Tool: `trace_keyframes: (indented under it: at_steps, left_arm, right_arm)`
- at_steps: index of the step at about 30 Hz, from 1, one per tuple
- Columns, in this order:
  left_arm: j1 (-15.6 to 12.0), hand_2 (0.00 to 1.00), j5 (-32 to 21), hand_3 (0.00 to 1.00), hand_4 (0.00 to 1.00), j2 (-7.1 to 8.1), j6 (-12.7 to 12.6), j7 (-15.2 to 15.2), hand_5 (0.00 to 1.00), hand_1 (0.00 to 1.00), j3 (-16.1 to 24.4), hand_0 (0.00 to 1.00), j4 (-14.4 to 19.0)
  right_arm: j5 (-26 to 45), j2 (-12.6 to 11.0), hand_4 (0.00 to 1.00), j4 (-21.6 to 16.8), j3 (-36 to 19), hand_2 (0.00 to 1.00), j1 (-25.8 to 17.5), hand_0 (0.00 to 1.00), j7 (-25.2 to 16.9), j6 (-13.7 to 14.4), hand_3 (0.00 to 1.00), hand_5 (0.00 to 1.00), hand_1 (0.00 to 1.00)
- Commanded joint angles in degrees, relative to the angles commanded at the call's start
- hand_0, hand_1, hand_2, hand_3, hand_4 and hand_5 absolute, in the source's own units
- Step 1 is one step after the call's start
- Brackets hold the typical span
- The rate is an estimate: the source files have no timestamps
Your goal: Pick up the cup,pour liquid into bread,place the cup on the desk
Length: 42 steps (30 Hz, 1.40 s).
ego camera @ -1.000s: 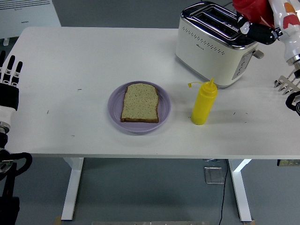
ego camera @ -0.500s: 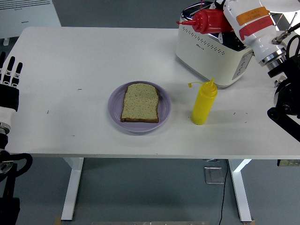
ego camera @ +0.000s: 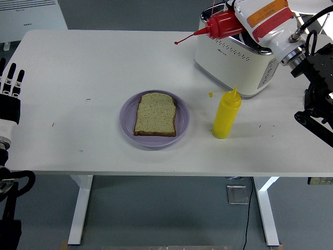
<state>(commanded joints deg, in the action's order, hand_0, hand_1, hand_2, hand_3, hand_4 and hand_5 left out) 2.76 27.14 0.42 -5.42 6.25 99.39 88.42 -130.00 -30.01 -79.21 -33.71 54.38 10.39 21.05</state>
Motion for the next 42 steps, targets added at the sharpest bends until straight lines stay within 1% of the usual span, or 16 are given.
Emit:
trace_keyframes:
  at_steps: [3,7,14,18,24,27,29,31,34,37,41,42]
  left_arm:
    - [0.01,0.810,0.00,0.731,0.487,-0.02,0.00,0.00,0.998,0.782,-0.03,0.809,-0.01]
    - [-0.02,0.810,0.02,0.731,0.488,0.02,-0.02,0.02,0.998,0.782,0.09,0.809,-0.02]
    - [0.01,0.809,-0.16,0.730,0.488,-0.03,0.10,-0.03,0.998,0.782,0.12,0.809,-0.03]
    - [-0.01,0.809,-0.15,0.730,0.488,-0.03,0.11,-0.02,0.998,0.781,0.20,0.809,-0.07]
    - [0.02,0.809,-0.16,0.729,0.488,-0.05,0.12,-0.05,0.998,0.781,0.14,0.809,-0.09]
    - [0.01,0.809,-0.16,0.729,0.488,-0.07,0.12,-0.05,0.998,0.781,0.17,0.809,-0.08]
    - [0.00,0.809,-0.15,0.729,0.487,-0.03,0.12,-0.05,0.998,0.781,0.29,0.809,-0.02]
    - [-0.05,0.809,-0.15,0.729,0.487,0.00,0.10,-0.03,0.998,0.781,0.40,0.809,0.01]
    - [-0.11,0.809,-0.15,0.729,0.487,0.02,0.10,-0.03,0.998,0.781,0.46,0.809,0.03]
    - [-0.13,0.809,-0.15,0.729,0.489,0.02,0.10,-0.03,0.998,0.781,0.40,0.809,0.02]
    - [-0.17,0.809,-0.14,0.729,0.489,0.01,0.10,-0.03,0.998,0.781,0.30,0.808,-0.03]
    - [-0.21,0.809,-0.14,0.729,0.489,0.00,0.10,-0.04,0.998,0.781,0.30,0.808,-0.04]
  right_arm:
    - [0.00,0.20,0.444,0.17,0.24,0.359,-0.24,0.223,0.03,-0.43,0.478,0.051,0.259]
    - [0.00,0.14,0.439,-0.30,-0.98,0.359,-0.54,0.228,0.04,-0.28,0.479,0.049,0.260]
    - [0.00,-1.15,0.433,-2.62,-2.48,0.359,0.76,0.228,-0.25,-0.28,0.479,0.051,0.260]
    - [0.00,-1.23,0.435,-3.26,-2.18,0.359,1.21,0.230,-0.23,0.18,0.479,0.048,0.260]
    - [0.00,-1.62,0.426,-2.17,5.84,0.359,2.92,0.229,-0.14,-1.54,0.480,0.050,0.260]
    - [0.00,-1.45,0.426,-1.50,7.37,0.359,2.98,0.229,-0.16,-1.70,0.480,0.050,0.260]
    - [0.00,-1.52,0.425,-1.29,6.58,0.360,2.90,0.231,0.03,-1.69,0.480,0.049,0.261]
    - [0.00,-1.61,0.425,-1.48,5.04,0.360,2.84,0.231,0.40,-1.08,0.480,0.049,0.261]
    - [0.00,-1.81,0.425,-2.26,2.44,0.360,2.95,0.231,0.89,-0.24,0.480,0.049,0.261]
    - [0.00,-1.91,0.425,-2.99,0.64,0.360,3.27,0.231,0.88,-0.14,0.479,0.049,0.261]
    - [0.00,-1.75,0.424,-3.06,1.25,0.359,4.08,0.231,0.87,-0.23,0.476,0.048,0.261]
    - [0.00,-1.54,0.424,-2.68,2.81,0.359,4.58,0.231,0.85,-0.47,0.476,0.048,0.261]
